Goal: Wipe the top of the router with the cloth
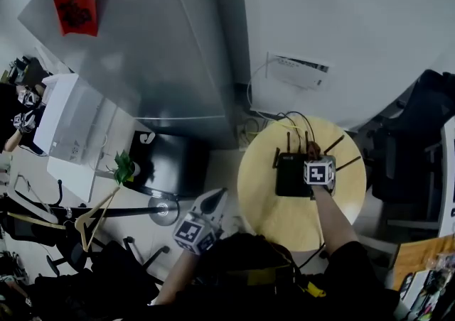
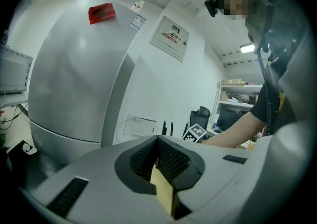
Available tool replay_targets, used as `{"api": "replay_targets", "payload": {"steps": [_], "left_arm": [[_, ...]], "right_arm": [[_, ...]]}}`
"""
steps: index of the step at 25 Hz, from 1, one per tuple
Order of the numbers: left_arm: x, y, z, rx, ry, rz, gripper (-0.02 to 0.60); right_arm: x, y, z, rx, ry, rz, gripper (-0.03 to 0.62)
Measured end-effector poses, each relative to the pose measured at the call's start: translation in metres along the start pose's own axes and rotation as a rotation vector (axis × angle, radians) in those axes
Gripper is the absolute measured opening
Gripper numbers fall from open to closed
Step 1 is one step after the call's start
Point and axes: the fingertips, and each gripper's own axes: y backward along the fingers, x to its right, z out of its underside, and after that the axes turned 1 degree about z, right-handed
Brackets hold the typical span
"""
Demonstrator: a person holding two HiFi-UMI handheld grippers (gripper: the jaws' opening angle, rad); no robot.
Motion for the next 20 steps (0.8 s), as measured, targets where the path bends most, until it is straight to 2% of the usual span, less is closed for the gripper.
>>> {"api": "replay_targets", "payload": {"steps": [4,9,13,17,20], "left_arm": [[0.000,-0.001,0.002,0.007,0.015,-0.009,0.000],[0.004,-0.003,0.006,-0.006,0.011,0.007,0.000],[0.008,-0.002,0.001,-0.006,-0.005,0.025,0.000],[0.010,-0.005,-0.007,0.021,-0.023,0.037,0.000],[0.012,-0.008,-0.014,0.032,-0.035,0.042,0.000]], "right_arm": [[-0.002,-0.001,-0.001,-0.029,0.082,0.009,0.063],[0.001,0.001,0.002,-0.043,0.063,0.009,0.063],[-0.008,0.007,-0.013,0.044,0.018,-0.037,0.063],[-0.013,0.022,-0.029,0.108,0.023,-0.025,0.062],[-0.007,0.030,-0.029,0.133,0.026,0.021,0.063]]}}
